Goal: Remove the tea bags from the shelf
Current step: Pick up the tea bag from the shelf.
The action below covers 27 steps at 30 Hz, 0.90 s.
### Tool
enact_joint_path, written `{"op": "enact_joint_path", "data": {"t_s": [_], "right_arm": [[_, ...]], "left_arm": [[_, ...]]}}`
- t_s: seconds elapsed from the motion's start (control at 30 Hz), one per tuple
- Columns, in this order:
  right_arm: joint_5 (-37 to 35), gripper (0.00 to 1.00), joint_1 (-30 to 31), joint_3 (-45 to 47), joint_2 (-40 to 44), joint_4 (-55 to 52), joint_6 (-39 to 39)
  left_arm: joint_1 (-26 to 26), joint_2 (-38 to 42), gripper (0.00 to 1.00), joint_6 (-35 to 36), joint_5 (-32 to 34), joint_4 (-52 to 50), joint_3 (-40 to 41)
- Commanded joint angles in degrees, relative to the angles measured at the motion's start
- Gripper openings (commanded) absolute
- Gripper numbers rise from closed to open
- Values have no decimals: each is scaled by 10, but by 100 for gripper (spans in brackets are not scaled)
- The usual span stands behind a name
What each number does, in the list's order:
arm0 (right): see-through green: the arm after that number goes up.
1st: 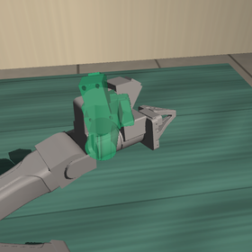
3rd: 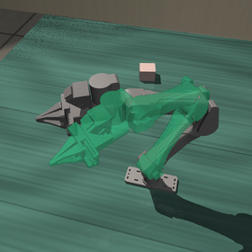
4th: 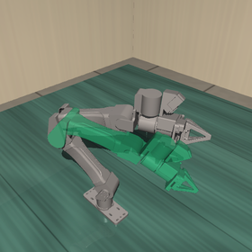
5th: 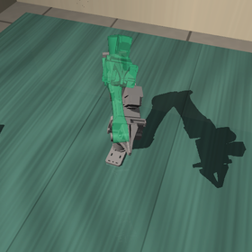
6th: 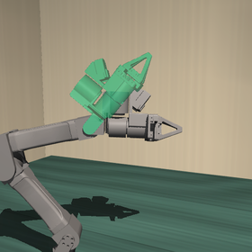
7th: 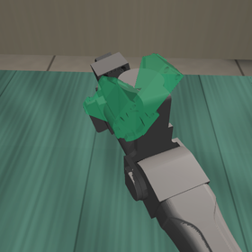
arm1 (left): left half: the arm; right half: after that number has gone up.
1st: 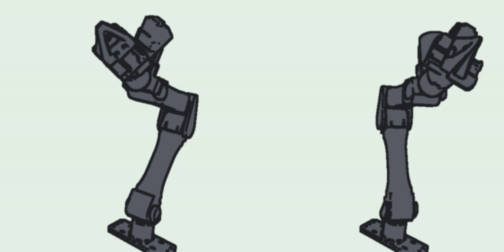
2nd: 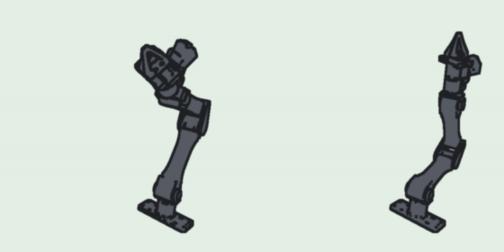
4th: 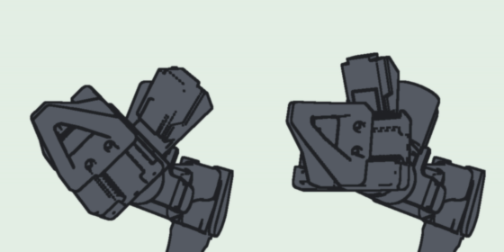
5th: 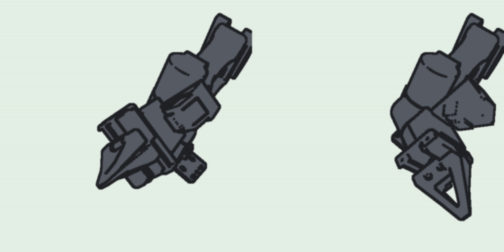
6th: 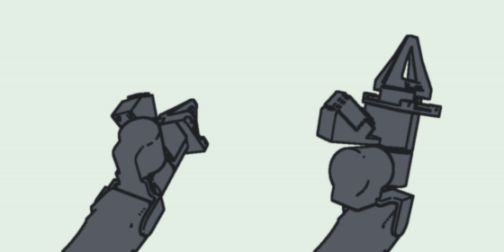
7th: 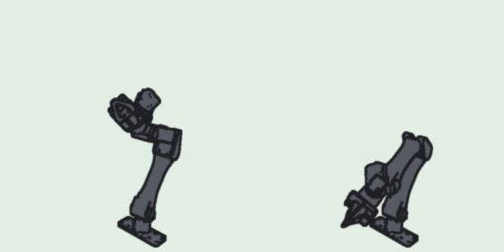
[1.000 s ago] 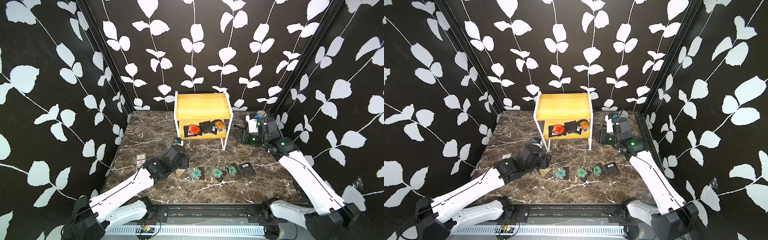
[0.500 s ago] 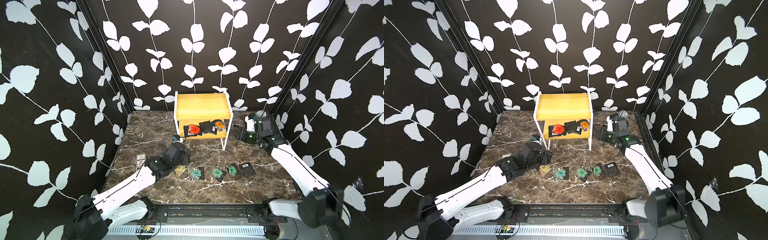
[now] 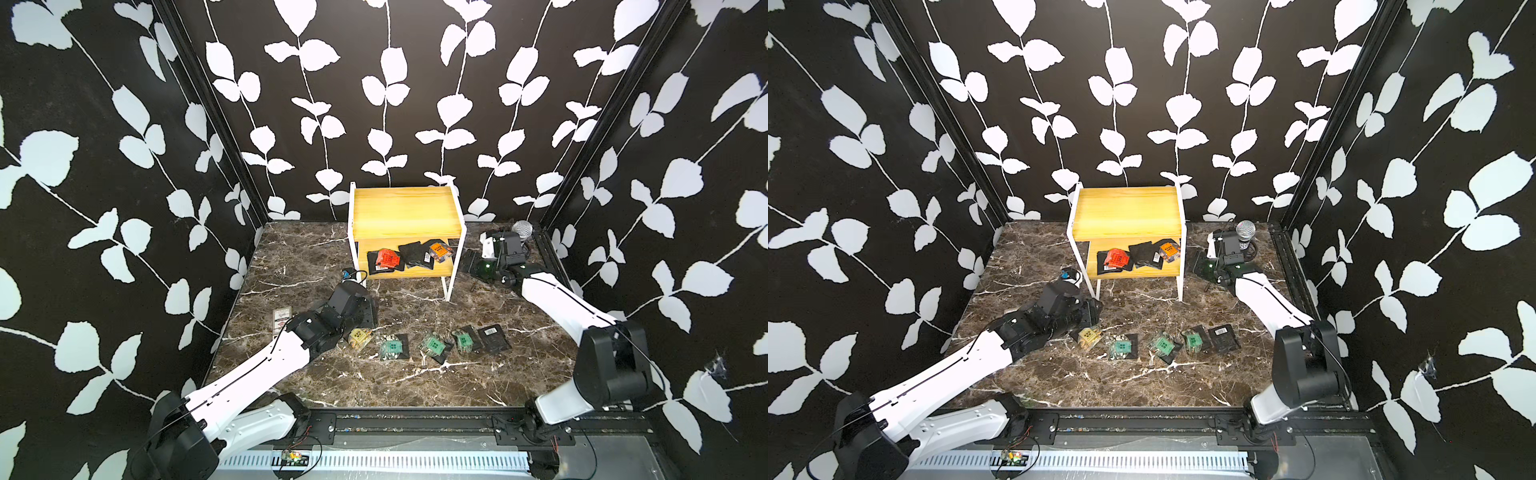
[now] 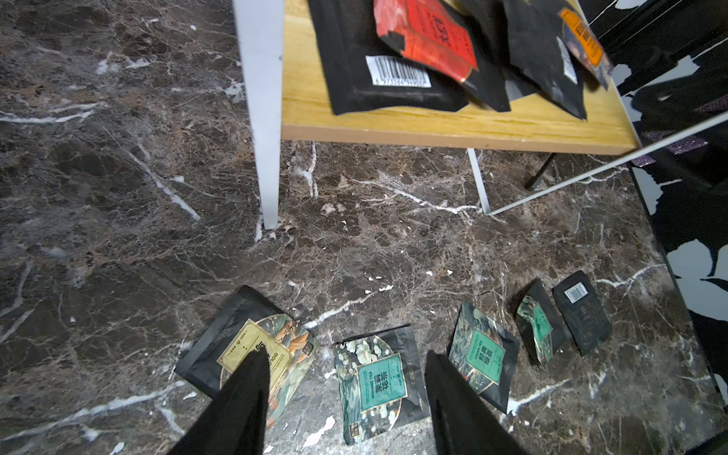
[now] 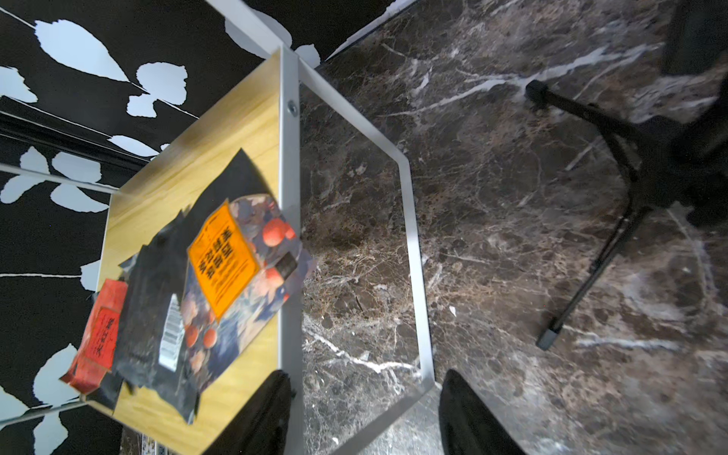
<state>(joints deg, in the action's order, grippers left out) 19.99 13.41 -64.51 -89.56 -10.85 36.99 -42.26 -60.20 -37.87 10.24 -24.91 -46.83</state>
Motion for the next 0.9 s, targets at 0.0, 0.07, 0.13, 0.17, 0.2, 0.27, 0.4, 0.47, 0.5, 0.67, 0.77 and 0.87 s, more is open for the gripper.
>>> {"op": "enact_joint_path", "data": {"t_s": [0.0,0.07,0.13,0.17,0.2,0.27,0.4,0.47,0.5,0.67,0.77,0.87], "right_arm": [[23,62,-4,-32,-10,53,21],[27,63,-4,-37,-16,60,27],[31,64,-5,-41,-18,69,35],[33,64,-5,-42,-17,74,38],[35,64,-7,-43,-32,77,43],[42,65,-8,-46,-41,89,52],[54,66,-10,-60,-60,101,62],[60,66,-10,-70,-72,103,65],[63,66,-10,-74,-77,107,67],[82,66,-10,-83,-97,128,83],[90,66,-10,-88,-110,135,90],[97,63,-10,-92,-121,139,98]], "left_arm": [[5,3,58,7,-9,12,6],[5,1,58,8,-10,13,4],[6,-1,58,9,-9,14,4],[7,-2,58,10,-10,13,5],[8,-3,58,10,-10,14,5],[8,-5,58,10,-11,14,5],[9,-8,58,11,-11,19,6],[10,-10,58,12,-12,20,6],[10,-11,58,11,-12,21,6],[11,-14,58,12,-15,26,6],[13,-18,58,12,-18,28,6],[13,-19,58,12,-19,28,8]]}}
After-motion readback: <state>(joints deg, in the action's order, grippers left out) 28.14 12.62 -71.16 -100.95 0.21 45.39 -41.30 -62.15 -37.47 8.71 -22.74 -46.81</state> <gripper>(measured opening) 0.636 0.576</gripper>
